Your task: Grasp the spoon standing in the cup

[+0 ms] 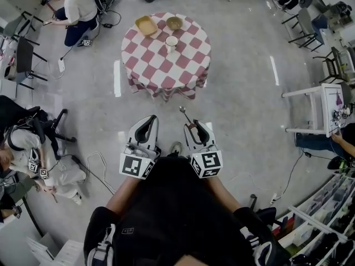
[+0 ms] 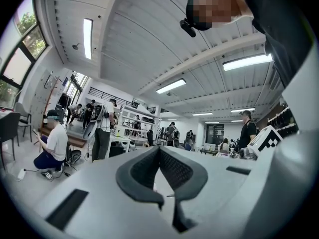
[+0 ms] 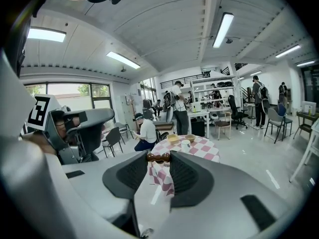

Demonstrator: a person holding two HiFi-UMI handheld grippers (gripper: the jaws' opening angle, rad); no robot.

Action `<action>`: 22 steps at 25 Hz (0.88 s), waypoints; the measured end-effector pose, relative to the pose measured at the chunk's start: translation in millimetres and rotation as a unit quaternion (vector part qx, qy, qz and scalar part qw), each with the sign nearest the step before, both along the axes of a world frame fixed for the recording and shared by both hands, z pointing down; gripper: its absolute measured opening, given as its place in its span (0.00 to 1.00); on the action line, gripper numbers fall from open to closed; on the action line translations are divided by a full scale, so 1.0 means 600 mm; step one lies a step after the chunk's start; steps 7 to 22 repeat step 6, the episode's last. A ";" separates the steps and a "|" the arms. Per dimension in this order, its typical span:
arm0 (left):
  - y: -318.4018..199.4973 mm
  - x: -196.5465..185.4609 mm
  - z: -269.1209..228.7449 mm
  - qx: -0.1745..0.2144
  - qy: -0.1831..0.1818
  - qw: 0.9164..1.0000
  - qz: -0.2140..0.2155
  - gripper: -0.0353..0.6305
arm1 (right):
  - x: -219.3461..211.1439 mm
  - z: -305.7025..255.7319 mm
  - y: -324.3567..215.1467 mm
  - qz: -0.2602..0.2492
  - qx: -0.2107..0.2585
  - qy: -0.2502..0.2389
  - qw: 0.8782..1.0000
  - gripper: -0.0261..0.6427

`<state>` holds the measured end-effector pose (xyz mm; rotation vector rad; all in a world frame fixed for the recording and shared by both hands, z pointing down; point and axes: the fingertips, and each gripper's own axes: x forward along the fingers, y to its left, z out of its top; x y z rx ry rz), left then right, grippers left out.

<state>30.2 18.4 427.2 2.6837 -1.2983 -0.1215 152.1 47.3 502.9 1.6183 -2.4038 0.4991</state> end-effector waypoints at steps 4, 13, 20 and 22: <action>0.001 -0.007 0.000 0.000 0.001 1.000 0.001 0.07 | -0.006 0.000 0.000 0.001 0.000 0.001 1.000 0.27; 0.003 -0.012 0.000 -0.001 0.002 1.000 0.001 0.07 | -0.012 0.000 0.001 0.001 0.000 0.001 1.000 0.27; 0.003 -0.012 0.000 -0.001 0.002 1.000 0.001 0.07 | -0.012 0.000 0.001 0.001 0.000 0.001 1.000 0.27; 0.003 -0.012 0.000 -0.001 0.002 1.000 0.001 0.07 | -0.012 0.000 0.001 0.001 0.000 0.001 1.000 0.27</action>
